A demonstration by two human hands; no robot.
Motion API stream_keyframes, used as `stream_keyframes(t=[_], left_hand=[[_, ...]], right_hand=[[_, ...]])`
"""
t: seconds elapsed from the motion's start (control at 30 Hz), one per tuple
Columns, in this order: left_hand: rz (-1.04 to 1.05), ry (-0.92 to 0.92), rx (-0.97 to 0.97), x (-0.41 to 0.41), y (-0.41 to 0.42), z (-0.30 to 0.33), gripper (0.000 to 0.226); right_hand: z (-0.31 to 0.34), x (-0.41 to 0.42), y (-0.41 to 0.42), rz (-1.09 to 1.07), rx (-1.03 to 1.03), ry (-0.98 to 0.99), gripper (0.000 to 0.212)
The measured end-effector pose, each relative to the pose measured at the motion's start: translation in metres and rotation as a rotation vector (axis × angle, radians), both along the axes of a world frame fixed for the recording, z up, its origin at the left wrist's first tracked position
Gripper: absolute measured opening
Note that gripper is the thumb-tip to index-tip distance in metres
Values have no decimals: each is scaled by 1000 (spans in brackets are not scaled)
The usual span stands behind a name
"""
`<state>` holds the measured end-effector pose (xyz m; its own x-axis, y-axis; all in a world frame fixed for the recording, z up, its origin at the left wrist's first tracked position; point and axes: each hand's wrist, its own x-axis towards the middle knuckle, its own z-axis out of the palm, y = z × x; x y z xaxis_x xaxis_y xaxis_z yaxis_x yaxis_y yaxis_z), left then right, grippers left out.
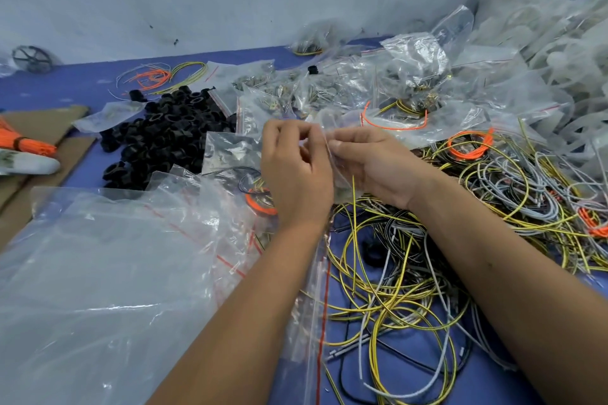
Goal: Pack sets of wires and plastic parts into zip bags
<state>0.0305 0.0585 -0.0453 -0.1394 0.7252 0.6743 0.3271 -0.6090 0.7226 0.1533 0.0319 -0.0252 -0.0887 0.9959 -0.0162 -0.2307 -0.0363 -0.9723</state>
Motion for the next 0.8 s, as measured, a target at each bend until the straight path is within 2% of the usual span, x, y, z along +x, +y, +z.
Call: stream_keyframes(t=[0.1, 0.2, 0.27, 0.4, 0.47, 0.57, 0.6, 0.67, 0.73, 0.8], left_hand=[[70, -102, -183, -2, 8, -2, 17], [88, -92, -263, -3, 11, -2, 20], [74, -69, -268, -2, 10, -2, 17], [20, -58, -285, 1, 10, -2, 10], [4, -68, -297, 0, 12, -4, 10], [26, -107, -297, 0, 14, -7, 9], [23, -111, -296, 0, 15, -7, 8], [-2, -109, -294, 1, 15, -8, 7], [-27, -113, -291, 1, 17, -9, 6], [-35, -120, -303, 1, 18, -10, 5]], right_hand=[[8, 2, 6, -328, 191, -80, 28], [20, 10, 20, -569, 238, -150, 33], [25, 17, 35, -647, 228, -395, 31], [36, 33, 74, -709, 231, -1026, 33], [39, 43, 95, -641, 120, -1311, 38], [37, 57, 116, -563, -306, -1568, 36], [34, 60, 118, -533, -400, -1597, 36], [27, 66, 117, -533, -446, -1567, 34], [20, 71, 113, -585, -387, -1350, 35], [18, 72, 106, -670, -257, -998, 33]])
